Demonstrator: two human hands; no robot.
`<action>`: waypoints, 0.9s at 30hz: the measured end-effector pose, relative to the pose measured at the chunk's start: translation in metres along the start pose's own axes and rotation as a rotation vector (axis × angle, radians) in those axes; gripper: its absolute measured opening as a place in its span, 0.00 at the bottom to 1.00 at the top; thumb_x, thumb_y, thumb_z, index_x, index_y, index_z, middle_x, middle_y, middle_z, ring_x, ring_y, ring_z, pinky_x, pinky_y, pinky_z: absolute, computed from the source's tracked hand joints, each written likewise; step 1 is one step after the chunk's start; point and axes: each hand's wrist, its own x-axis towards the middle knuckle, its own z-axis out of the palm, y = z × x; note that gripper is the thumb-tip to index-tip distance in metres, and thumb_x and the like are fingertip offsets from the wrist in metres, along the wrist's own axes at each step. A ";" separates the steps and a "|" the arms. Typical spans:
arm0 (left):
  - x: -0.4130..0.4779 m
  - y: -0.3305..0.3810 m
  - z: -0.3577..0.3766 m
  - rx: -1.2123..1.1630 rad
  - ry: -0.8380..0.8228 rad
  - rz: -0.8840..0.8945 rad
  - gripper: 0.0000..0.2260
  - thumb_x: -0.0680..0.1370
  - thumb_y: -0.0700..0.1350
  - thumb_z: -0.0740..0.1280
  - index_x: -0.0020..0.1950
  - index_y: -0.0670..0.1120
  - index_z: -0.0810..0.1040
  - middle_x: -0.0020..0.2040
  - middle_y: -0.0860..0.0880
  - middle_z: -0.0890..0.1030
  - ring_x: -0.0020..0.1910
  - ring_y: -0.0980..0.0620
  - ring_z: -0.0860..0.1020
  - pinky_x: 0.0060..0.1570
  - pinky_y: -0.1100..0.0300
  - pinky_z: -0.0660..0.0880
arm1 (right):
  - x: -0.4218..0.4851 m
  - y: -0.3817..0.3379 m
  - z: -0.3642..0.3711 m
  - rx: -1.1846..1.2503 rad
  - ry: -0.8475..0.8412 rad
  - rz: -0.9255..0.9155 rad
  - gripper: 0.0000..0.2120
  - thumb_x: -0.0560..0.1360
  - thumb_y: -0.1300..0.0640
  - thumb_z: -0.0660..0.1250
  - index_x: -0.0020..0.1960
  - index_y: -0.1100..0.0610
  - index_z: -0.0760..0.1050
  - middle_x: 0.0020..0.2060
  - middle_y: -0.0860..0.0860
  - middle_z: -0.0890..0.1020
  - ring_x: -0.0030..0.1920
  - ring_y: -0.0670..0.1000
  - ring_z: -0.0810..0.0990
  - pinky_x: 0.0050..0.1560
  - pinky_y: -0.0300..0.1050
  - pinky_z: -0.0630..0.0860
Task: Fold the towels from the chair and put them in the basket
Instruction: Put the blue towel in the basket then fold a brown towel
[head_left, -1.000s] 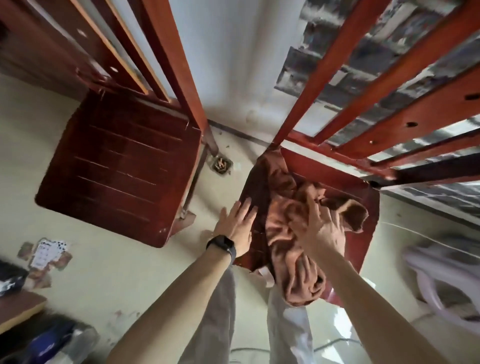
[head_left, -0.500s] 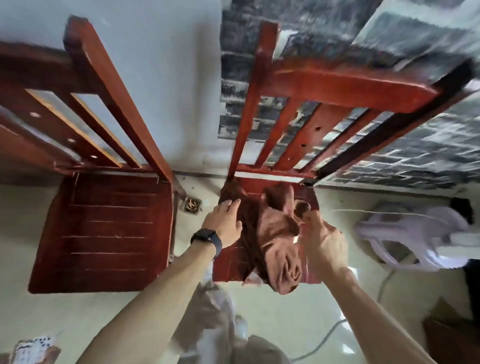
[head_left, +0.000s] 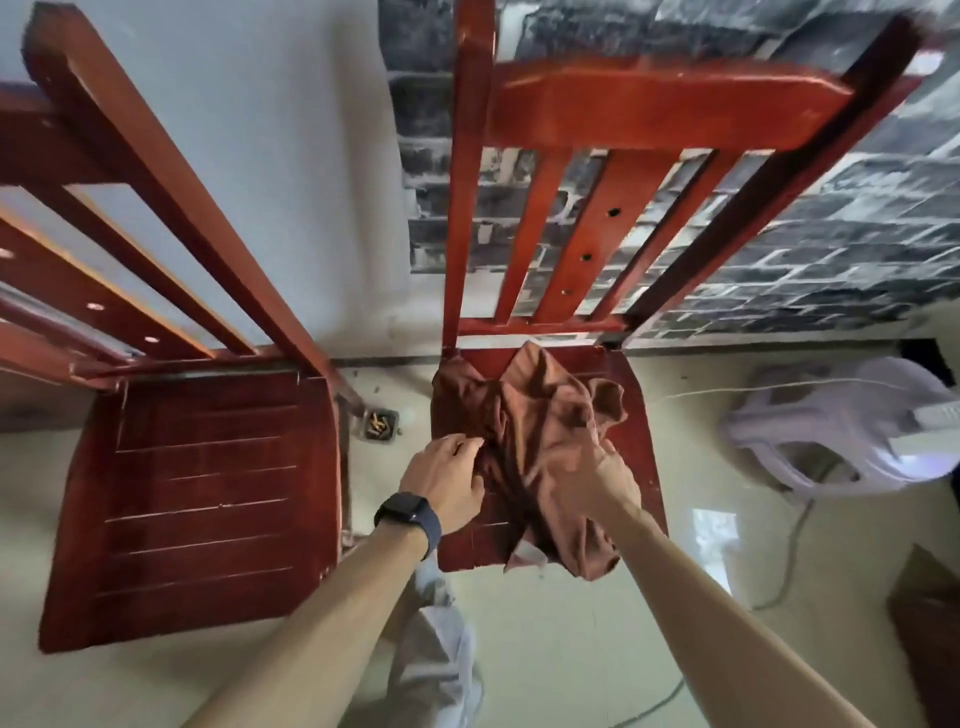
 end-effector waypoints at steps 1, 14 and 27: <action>0.005 -0.013 0.014 0.027 -0.024 -0.013 0.24 0.79 0.49 0.60 0.76 0.50 0.63 0.75 0.47 0.67 0.73 0.46 0.66 0.71 0.53 0.65 | 0.014 -0.001 0.008 0.039 0.023 0.026 0.38 0.77 0.45 0.61 0.80 0.47 0.44 0.71 0.59 0.69 0.63 0.66 0.75 0.61 0.59 0.74; 0.022 -0.081 0.119 0.270 -0.325 0.011 0.36 0.79 0.45 0.60 0.80 0.51 0.41 0.79 0.52 0.33 0.79 0.50 0.41 0.74 0.40 0.51 | 0.071 0.001 0.039 -0.175 0.301 0.063 0.18 0.79 0.47 0.64 0.67 0.52 0.70 0.56 0.56 0.78 0.53 0.65 0.80 0.50 0.56 0.76; -0.024 0.043 -0.091 -0.047 0.062 0.124 0.33 0.80 0.53 0.61 0.80 0.52 0.48 0.78 0.46 0.61 0.75 0.45 0.62 0.71 0.51 0.66 | -0.151 -0.026 -0.143 0.032 0.824 -0.370 0.06 0.80 0.58 0.62 0.56 0.51 0.71 0.44 0.52 0.79 0.37 0.61 0.78 0.30 0.49 0.75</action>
